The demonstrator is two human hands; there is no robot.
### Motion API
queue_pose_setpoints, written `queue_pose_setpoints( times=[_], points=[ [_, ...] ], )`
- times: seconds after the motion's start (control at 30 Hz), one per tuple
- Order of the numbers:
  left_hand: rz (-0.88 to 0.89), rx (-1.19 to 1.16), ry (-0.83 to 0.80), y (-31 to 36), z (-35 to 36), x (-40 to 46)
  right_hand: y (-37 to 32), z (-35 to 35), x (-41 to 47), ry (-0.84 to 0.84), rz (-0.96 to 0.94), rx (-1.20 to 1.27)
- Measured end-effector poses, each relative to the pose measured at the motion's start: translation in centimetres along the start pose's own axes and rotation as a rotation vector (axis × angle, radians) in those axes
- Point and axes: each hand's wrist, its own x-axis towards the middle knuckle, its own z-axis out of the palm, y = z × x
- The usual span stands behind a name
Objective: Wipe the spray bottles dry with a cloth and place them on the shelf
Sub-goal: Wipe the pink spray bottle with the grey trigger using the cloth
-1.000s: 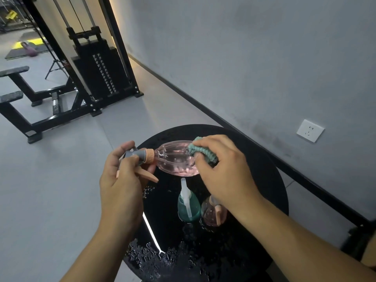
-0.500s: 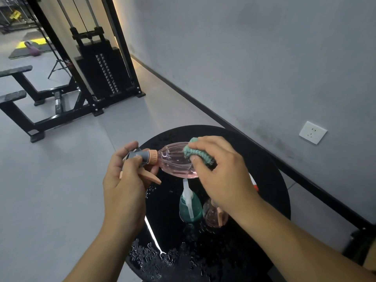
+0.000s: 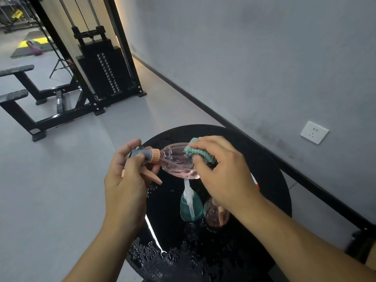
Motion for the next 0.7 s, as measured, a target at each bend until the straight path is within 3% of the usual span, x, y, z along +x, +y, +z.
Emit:
queue_pose_setpoints(
  times=[0.1,0.3,0.5,0.7],
  points=[
    [0.002,-0.024,0.004,0.2,-0.1,0.1,0.2,-0.4,0.2,0.072,0.061,0.038],
    [0.021,0.052,-0.063,-0.4,0.3,-0.3,-0.6,0.5,-0.3,-0.062,-0.062,-0.033],
    [0.020,0.025,-0.051,-0.3,0.1,-0.1,-0.1,-0.2,0.1,0.014,0.028,-0.001],
    [0.020,0.044,-0.125,-0.9,0.1,-0.4,-0.9,0.6,-0.3,-0.097,-0.092,-0.110]
  ],
)
